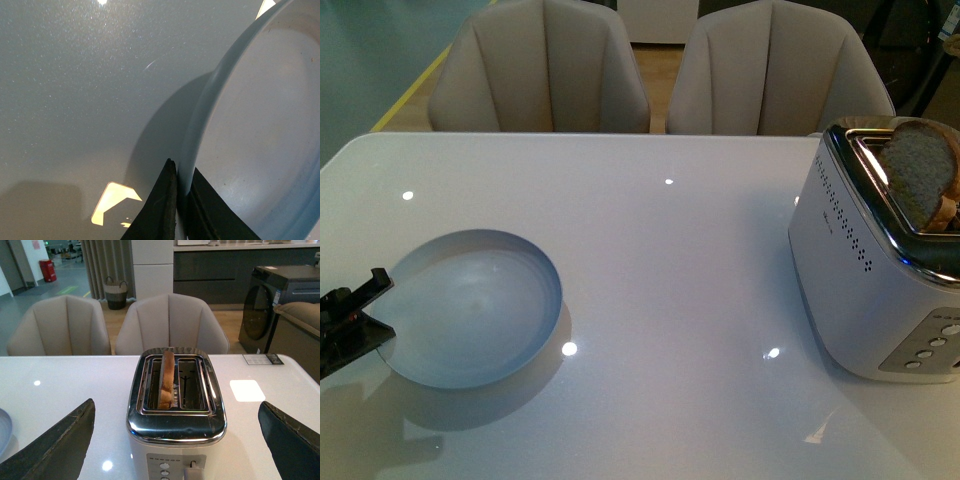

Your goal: Left arm holds plate, right arm toasts bread

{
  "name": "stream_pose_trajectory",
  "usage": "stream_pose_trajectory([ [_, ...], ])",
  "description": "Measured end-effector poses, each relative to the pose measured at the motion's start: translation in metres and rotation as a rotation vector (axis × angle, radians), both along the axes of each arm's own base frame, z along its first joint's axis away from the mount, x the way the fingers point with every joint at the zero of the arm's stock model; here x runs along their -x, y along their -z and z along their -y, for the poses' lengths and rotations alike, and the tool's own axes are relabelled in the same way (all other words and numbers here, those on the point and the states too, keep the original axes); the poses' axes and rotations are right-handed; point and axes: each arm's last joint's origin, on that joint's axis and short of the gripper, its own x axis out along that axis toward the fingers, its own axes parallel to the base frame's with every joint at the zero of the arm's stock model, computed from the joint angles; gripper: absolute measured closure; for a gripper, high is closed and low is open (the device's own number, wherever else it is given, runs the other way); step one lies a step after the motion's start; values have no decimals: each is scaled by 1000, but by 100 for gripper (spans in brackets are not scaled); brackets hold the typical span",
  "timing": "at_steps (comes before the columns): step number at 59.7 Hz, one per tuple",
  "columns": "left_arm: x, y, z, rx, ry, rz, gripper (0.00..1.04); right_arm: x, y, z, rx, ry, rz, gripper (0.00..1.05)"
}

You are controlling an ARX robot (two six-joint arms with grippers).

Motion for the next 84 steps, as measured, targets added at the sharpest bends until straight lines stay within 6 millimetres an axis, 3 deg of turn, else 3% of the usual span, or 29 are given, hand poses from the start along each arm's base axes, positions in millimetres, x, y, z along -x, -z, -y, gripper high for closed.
stream_pose_trajectory([
  [16,2,17,1,42,-18,-59,102,0,0,0,0,0,0,9],
  [41,3,19,1,62,-34,-71,101,0,0,0,0,0,0,9],
  [56,4,19,3,70,-37,-86,62,0,0,0,0,0,0,9],
  [68,3,8,5,80,-43,-59,31,0,0,0,0,0,0,9],
  [77,5,-21,8,89,-45,34,7,0,0,0,0,0,0,9],
  [84,7,-57,9,85,-66,139,7,0,0,0,0,0,0,9],
])
